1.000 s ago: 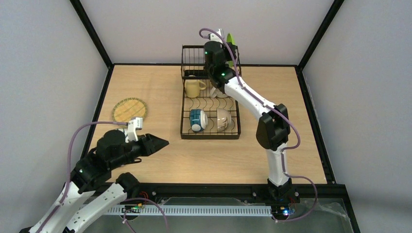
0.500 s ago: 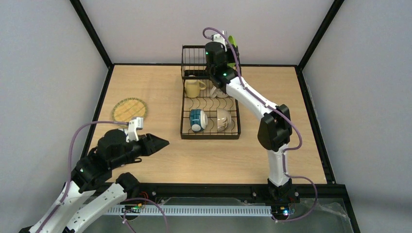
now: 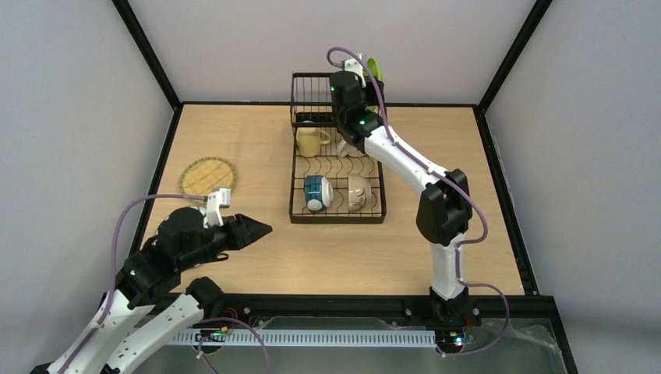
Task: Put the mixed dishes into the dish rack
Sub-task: Insert the plate into the dish rack, then grab the plate from the dish rack.
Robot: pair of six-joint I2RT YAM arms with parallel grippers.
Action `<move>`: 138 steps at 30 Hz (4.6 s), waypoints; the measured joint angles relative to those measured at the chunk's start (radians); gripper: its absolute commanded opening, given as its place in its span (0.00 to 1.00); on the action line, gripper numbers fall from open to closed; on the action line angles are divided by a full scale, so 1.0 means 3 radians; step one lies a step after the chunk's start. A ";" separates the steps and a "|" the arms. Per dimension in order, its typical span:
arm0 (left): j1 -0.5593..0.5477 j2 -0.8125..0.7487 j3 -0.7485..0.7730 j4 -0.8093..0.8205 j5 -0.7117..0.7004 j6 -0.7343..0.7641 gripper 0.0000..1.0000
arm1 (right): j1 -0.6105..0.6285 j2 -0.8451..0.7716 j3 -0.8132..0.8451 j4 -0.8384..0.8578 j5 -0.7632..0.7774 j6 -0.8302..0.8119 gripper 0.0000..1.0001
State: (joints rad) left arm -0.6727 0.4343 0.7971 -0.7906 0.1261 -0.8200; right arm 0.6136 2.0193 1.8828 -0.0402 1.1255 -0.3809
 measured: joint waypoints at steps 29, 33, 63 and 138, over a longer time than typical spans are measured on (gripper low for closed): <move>0.0000 -0.0001 -0.0046 0.0023 0.0003 -0.0048 0.99 | 0.0210 -0.0055 -0.0258 -0.0038 0.0175 -0.0005 0.26; 0.0000 -0.0010 -0.0046 0.0022 0.0005 -0.0053 0.99 | 0.0210 -0.0136 -0.0360 -0.0121 0.0192 0.0083 0.30; 0.0000 -0.0313 -0.0267 0.0064 0.0033 -0.0360 0.99 | 0.0364 -0.0627 -0.0791 -0.0323 0.0181 0.0375 0.56; 0.0000 0.0160 -0.0196 0.0717 -0.0111 -0.0636 0.99 | -0.0539 -0.0641 0.0519 -0.1961 -0.3127 0.1133 0.77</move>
State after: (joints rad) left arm -0.6727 0.4824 0.7383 -0.5755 0.0929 -1.0107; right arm 0.4519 1.8271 2.0384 -0.6285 0.1875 -0.0410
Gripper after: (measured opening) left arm 0.989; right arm 0.761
